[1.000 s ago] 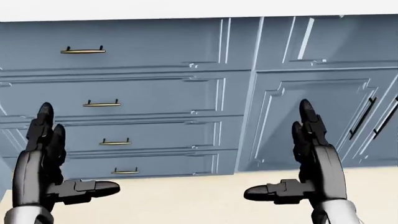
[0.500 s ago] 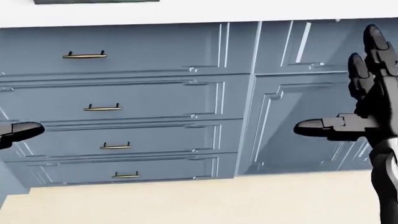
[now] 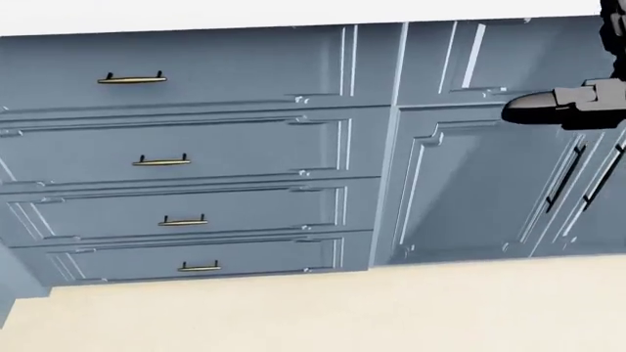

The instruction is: Close the toaster oven door.

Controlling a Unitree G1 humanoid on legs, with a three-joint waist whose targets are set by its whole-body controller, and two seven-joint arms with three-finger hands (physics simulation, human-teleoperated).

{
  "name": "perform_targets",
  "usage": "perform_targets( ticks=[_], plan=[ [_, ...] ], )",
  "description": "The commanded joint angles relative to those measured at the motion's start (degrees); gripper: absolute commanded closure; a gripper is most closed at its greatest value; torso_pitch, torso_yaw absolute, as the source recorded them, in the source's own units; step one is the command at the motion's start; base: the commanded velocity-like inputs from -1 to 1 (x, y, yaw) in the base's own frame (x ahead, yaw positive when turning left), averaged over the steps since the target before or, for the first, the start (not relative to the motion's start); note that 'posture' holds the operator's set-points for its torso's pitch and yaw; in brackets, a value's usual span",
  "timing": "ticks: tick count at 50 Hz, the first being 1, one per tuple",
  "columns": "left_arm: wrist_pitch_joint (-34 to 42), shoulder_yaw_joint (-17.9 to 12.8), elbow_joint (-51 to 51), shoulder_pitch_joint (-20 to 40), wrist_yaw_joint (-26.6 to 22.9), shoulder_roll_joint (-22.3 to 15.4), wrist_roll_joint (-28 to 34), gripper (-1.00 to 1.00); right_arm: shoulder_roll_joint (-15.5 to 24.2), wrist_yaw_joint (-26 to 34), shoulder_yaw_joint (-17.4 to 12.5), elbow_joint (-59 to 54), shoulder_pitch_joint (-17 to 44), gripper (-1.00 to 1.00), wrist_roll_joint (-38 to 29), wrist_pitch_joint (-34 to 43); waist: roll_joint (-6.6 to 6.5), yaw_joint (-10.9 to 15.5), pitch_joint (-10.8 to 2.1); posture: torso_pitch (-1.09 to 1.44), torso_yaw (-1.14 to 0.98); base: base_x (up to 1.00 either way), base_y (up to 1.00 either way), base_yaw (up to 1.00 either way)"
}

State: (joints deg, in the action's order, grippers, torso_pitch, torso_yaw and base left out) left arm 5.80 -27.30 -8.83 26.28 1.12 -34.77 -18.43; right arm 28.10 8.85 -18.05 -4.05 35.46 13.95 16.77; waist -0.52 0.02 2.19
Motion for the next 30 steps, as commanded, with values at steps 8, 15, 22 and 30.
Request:
perform_targets(
  ticks=[8, 15, 22, 30],
  plan=[
    [-2.25, -1.49, 1.61, 1.73, 1.08, -3.02, -0.95, -1.0, 2.01, -0.73, -0.68, 1.71, 3.33, -1.0, 1.03, -1.38, 0.39, -0.16, -0.18, 0.0, 0.0, 0.14, 0.0, 0.0],
    [-2.63, -1.4, 0.76, 1.83, 1.25, -3.35, -1.03, -1.0, 2.12, -0.69, -0.49, 1.74, 4.04, -1.0, 1.24, -1.32, -2.96, -0.33, -0.7, 0.0, 0.0, 0.18, 0.0, 0.0],
    [-2.66, -1.48, 0.35, 1.96, 1.25, -3.64, -1.24, -1.0, 1.99, -0.46, -0.51, 2.8, 3.87, -1.0, 2.1, -0.61, -1.77, -0.03, -1.09, 0.0, 0.0, 0.18, 0.02, 0.0],
    [-2.89, -1.69, -0.3, 2.13, 1.38, -4.22, -1.55, -1.0, 1.97, -0.42, -0.11, 2.62, 4.52, -1.0, 2.04, -0.34, 2.38, -0.09, -0.74, 0.0, 0.0, 0.16, 0.06, 0.0]
  ],
)
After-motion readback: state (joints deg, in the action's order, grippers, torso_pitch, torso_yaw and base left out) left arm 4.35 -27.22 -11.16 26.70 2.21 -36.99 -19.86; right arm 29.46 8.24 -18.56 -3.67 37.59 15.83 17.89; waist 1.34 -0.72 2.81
